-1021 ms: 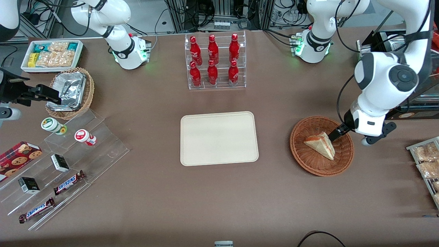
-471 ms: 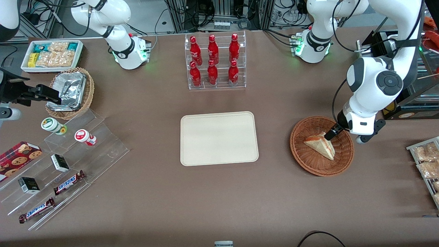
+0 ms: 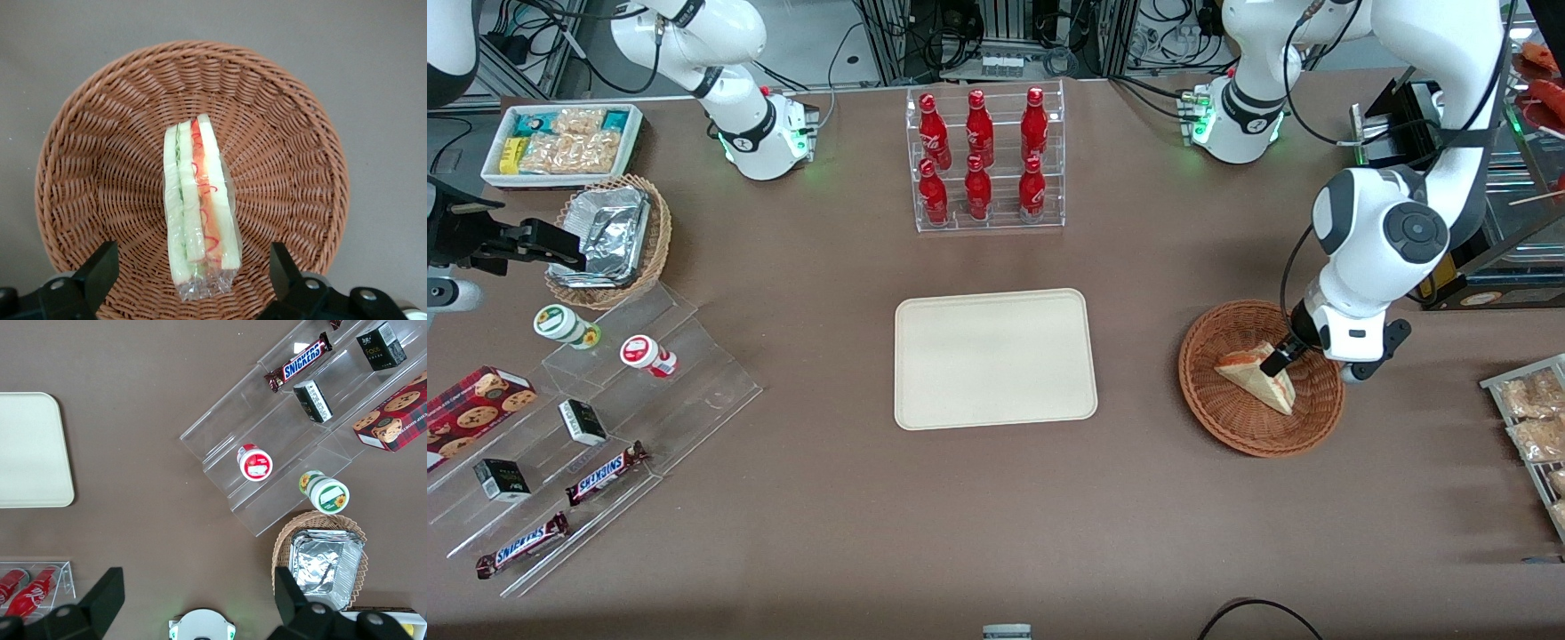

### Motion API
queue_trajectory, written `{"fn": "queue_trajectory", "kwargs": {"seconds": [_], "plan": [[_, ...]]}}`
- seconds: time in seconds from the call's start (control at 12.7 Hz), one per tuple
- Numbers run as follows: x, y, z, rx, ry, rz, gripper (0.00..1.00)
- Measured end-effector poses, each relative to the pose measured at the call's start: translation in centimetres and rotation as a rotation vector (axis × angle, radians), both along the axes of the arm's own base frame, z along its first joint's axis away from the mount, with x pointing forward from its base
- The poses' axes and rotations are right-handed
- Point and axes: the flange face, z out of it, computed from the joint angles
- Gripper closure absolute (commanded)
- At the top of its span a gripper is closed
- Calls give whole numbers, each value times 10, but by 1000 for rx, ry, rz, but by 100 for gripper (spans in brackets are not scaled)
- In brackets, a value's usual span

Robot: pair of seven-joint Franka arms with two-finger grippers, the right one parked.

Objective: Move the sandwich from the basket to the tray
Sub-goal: 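Lower the open left gripper around the sandwich and close it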

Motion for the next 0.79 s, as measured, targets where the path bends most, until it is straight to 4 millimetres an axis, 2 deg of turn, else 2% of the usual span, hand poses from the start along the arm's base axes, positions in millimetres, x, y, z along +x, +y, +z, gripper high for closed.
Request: {"fn": "queue_trajectory", "kwargs": {"seconds": [0.31, 0.79], "plan": [[-2, -11, -25, -5, -2, 17, 0], [-17, -10, -51, -8, -16, 18, 0]]}}
